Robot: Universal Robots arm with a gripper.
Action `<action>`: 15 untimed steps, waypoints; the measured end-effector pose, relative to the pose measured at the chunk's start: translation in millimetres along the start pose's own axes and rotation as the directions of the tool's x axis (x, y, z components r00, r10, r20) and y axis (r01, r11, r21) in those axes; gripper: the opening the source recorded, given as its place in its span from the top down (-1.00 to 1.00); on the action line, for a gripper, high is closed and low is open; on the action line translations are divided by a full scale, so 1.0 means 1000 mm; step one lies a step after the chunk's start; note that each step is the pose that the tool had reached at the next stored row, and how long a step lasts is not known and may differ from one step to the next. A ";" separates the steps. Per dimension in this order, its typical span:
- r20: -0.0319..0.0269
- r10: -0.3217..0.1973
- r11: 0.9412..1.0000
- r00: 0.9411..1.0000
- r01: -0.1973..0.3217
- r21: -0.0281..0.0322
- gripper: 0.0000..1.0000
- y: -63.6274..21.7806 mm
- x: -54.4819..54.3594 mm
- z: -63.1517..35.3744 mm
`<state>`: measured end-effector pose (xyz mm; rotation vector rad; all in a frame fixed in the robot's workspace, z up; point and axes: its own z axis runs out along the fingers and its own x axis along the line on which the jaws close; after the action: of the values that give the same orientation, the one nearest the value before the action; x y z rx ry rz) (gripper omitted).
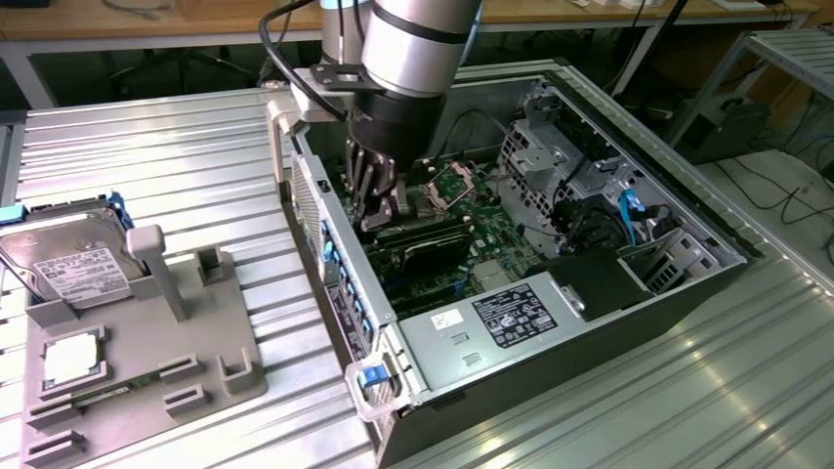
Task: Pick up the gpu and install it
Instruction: 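Press down on the gpu until it lock into place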
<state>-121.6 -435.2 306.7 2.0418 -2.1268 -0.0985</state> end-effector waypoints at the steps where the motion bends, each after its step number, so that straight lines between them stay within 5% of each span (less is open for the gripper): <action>1: 0.000 0.000 1.000 1.000 0.000 0.000 0.79 0.0000 0.000 -0.0001; 8: -0.004 0.002 1.000 1.000 -0.002 0.011 0.79 0.0020 0.000 0.0030; 15: -0.008 0.003 1.000 1.000 -0.002 0.013 0.79 0.0037 -0.001 0.0018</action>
<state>-125.6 -434.3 305.5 2.0432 -2.1308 -0.0763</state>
